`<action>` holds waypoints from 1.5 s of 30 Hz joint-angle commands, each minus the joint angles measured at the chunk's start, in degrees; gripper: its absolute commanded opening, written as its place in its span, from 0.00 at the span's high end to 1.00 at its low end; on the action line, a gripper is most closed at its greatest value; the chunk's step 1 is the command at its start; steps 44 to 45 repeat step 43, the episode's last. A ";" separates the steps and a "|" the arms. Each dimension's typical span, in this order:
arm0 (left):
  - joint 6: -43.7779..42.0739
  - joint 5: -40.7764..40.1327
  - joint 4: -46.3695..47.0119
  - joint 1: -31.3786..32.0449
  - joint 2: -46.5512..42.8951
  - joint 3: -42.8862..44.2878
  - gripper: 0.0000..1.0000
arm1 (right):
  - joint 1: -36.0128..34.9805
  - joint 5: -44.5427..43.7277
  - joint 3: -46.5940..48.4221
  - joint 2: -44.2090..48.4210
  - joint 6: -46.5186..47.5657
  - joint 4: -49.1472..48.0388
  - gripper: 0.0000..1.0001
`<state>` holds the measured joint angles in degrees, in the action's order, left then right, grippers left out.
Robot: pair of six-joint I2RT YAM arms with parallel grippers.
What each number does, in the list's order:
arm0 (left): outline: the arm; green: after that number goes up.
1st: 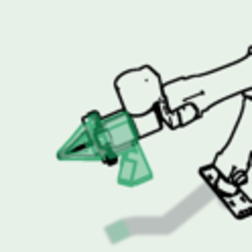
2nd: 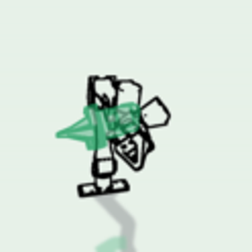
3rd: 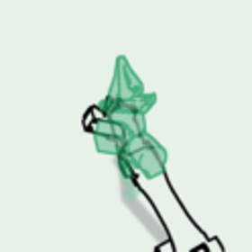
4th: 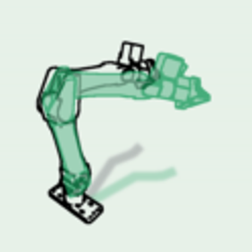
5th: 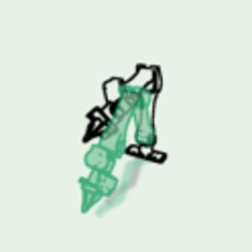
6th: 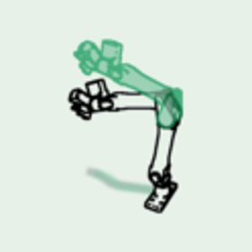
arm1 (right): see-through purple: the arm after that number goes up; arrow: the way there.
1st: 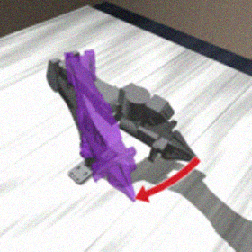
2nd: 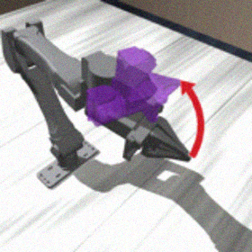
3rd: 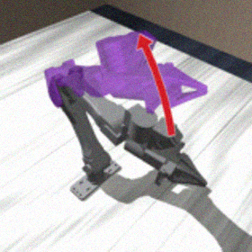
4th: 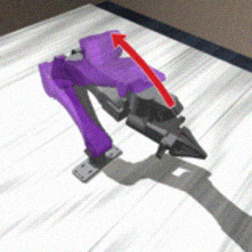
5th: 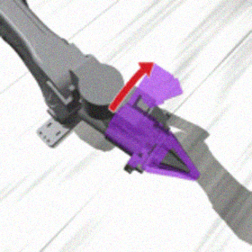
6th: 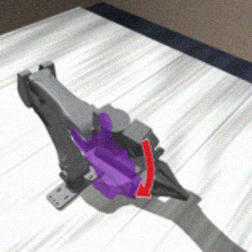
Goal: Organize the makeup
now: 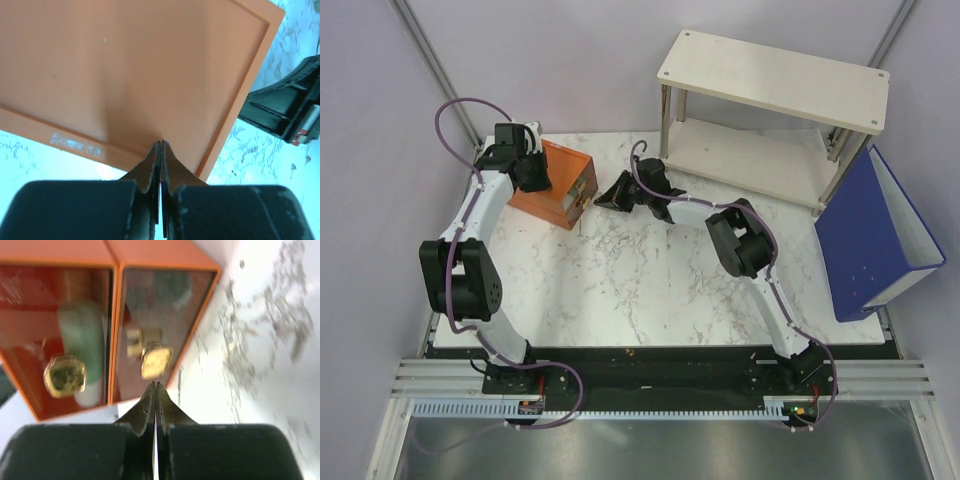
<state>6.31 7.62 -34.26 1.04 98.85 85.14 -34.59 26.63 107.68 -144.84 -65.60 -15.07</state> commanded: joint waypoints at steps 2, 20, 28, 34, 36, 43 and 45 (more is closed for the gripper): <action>-2.70 -1.82 -16.88 0.19 4.25 3.34 0.98 | 2.94 -2.28 -8.43 16.13 12.23 3.28 1.00; -6.13 18.37 -17.52 0.81 -8.48 11.64 0.01 | 8.22 -32.32 -34.89 55.00 43.63 33.69 0.06; -6.22 30.96 -11.46 1.07 -15.26 -3.21 0.01 | 9.54 -39.90 -45.69 65.64 44.16 40.46 0.02; -6.13 31.23 -6.26 1.16 -22.73 -15.00 0.01 | 9.89 -40.87 -52.48 70.39 41.09 41.96 0.02; -5.52 30.18 -5.47 1.16 -24.05 -17.37 0.01 | 9.98 -40.78 -53.27 70.74 40.38 42.32 0.02; -6.22 31.50 -4.15 1.16 -26.07 -20.89 0.01 | 9.89 -40.08 -54.15 69.69 38.62 42.32 0.02; -6.22 31.50 -4.15 1.16 -26.07 -20.89 0.01 | 9.89 -40.08 -54.15 69.69 38.62 42.32 0.02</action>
